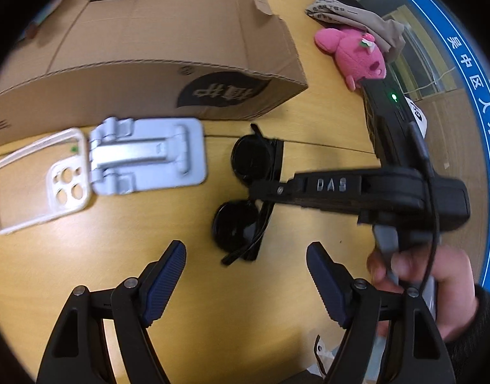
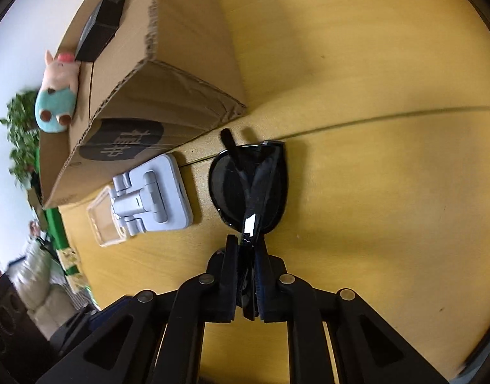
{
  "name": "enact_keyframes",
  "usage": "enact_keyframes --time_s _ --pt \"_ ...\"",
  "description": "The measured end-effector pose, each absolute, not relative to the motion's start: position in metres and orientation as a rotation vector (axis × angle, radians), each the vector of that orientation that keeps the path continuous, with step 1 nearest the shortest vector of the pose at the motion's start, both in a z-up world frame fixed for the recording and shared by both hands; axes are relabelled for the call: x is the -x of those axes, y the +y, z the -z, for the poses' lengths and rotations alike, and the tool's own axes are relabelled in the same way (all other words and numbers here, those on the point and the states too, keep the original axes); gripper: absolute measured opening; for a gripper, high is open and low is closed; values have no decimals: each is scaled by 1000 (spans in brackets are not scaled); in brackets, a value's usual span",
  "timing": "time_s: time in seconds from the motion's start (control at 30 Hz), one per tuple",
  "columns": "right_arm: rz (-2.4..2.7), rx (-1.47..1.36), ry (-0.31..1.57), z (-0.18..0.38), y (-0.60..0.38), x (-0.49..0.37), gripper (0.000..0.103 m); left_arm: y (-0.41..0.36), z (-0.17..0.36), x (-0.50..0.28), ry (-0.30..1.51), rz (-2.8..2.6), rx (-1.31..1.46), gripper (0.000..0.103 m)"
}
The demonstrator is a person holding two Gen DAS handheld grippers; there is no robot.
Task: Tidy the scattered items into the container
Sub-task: 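Close the right gripper on the black sunglasses and lift them, then carry the sunglasses with the right gripper into the box and release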
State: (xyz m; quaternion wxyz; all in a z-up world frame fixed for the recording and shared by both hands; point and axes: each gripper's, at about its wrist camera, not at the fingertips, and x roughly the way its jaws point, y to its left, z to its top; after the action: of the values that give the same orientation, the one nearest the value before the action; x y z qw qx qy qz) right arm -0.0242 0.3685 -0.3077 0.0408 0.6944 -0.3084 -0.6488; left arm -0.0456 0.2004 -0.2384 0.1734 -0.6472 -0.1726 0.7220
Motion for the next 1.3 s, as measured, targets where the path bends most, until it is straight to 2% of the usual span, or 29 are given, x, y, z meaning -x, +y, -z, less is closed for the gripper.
enact_keyframes --time_s 0.1,0.23,0.27,0.5,0.57,0.7,0.97,1.3 --pt "1986 -2121 -957 307 369 22 9 212 244 58 -455 -2049 1818 71" --pt "1959 -2108 -1000 305 366 29 9 230 264 69 -383 -1978 1835 25" --pt "1946 -2099 -1031 304 367 30 9 236 269 70 -368 -1956 1846 23" --pt "1885 -2080 -1144 299 369 35 9 242 277 73 -416 -1958 1850 22" --pt "1880 -2070 -1165 295 368 34 9 240 275 74 -409 -1964 1840 9" --pt "1912 -2052 -1124 278 368 36 9 233 264 74 -467 -1957 1793 9" --pt "2038 -1945 -1013 218 359 44 9 214 210 79 -532 -2014 1717 9" --pt "2168 -1731 -918 120 330 55 9 191 121 85 -496 -2167 1559 8"
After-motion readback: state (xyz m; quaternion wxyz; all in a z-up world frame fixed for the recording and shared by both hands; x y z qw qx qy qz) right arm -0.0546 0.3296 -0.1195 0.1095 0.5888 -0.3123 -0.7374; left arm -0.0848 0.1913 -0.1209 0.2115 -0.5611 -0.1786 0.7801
